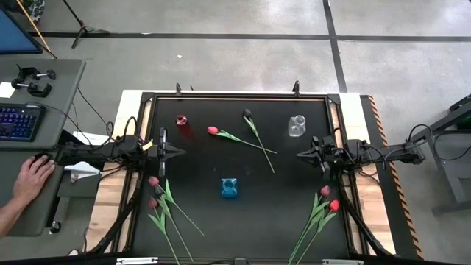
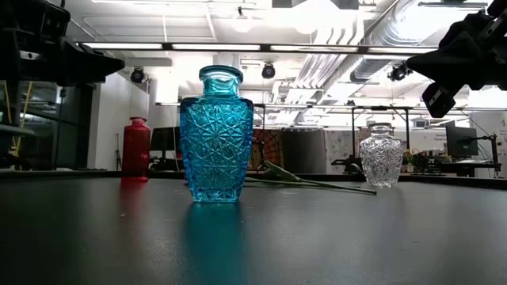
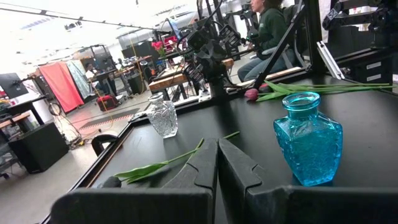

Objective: Sort flowers into vase by color

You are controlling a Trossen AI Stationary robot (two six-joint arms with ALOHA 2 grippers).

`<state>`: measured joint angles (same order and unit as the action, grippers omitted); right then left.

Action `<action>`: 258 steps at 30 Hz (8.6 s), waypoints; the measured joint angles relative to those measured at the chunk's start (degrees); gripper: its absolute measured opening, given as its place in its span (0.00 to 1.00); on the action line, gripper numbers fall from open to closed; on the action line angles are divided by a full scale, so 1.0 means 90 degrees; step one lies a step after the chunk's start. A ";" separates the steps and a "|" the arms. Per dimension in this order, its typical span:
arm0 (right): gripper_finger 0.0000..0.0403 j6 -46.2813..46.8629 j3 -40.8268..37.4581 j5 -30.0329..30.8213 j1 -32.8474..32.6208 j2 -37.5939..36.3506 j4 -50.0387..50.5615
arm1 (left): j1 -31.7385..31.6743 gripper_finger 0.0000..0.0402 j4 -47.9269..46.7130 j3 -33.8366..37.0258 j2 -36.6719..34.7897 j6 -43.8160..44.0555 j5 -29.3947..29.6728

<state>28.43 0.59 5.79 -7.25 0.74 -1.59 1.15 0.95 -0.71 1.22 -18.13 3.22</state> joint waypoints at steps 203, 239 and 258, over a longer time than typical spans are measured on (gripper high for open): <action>0.00 0.0002 0.0002 0.0001 0.0000 -0.0001 0.0000 | -0.0315 0.00 -0.6017 -0.6978 0.6579 0.6768 -0.1253; 0.00 0.0000 0.0000 0.0000 -0.0002 0.0000 0.0000 | 0.3335 0.10 -0.5575 -0.5260 0.9791 0.1243 -0.0855; 0.00 0.0000 0.0000 -0.0001 0.0000 -0.0001 -0.0002 | 0.2961 0.51 -0.6247 -0.6025 0.8275 0.9023 -0.0667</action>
<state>28.42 0.58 5.78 -7.25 0.73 -1.61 27.80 -55.27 -54.93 75.69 63.07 -2.78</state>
